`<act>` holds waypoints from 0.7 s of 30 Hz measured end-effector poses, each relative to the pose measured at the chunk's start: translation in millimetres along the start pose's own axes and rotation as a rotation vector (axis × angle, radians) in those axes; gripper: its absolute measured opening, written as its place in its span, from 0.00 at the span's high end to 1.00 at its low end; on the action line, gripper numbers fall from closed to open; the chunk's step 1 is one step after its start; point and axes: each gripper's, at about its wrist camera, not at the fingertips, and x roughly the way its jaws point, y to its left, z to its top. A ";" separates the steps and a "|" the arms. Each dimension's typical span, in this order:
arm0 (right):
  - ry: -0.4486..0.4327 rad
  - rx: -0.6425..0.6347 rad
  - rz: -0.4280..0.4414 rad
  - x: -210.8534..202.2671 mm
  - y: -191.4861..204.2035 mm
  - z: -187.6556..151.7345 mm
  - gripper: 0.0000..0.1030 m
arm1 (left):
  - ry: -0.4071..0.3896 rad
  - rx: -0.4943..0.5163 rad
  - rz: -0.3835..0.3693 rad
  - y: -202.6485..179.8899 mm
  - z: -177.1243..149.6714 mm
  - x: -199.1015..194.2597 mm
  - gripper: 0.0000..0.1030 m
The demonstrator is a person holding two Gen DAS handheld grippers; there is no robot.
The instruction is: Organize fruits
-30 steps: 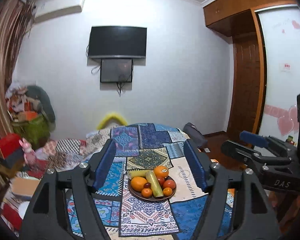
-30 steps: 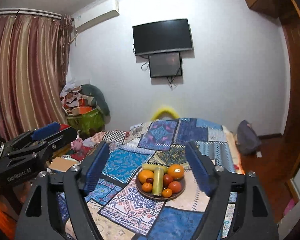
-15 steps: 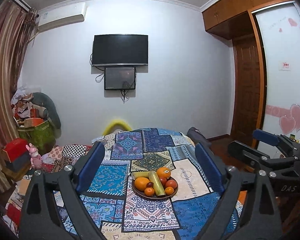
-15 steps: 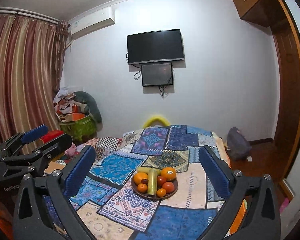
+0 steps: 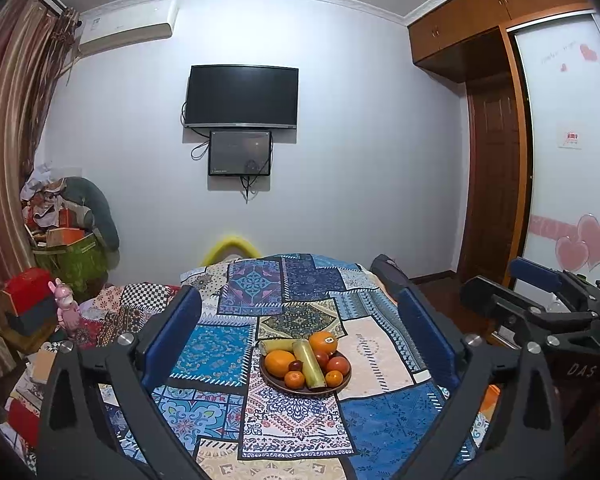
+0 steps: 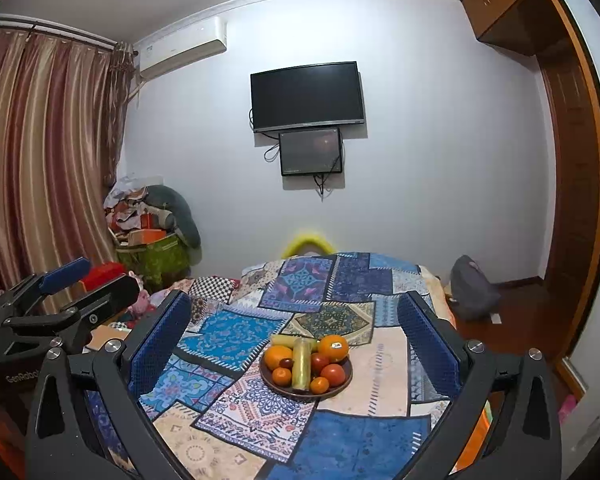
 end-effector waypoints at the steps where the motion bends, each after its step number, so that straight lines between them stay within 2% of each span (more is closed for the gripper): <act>1: -0.002 0.001 -0.001 -0.5 -0.4 0.4 0.00 | 0.000 0.001 0.000 0.0 -0.2 0.0 0.02; 21: -0.009 -0.006 -0.015 -6.8 -1.0 0.9 0.00 | 0.019 -0.026 -0.012 2.3 2.2 4.1 0.00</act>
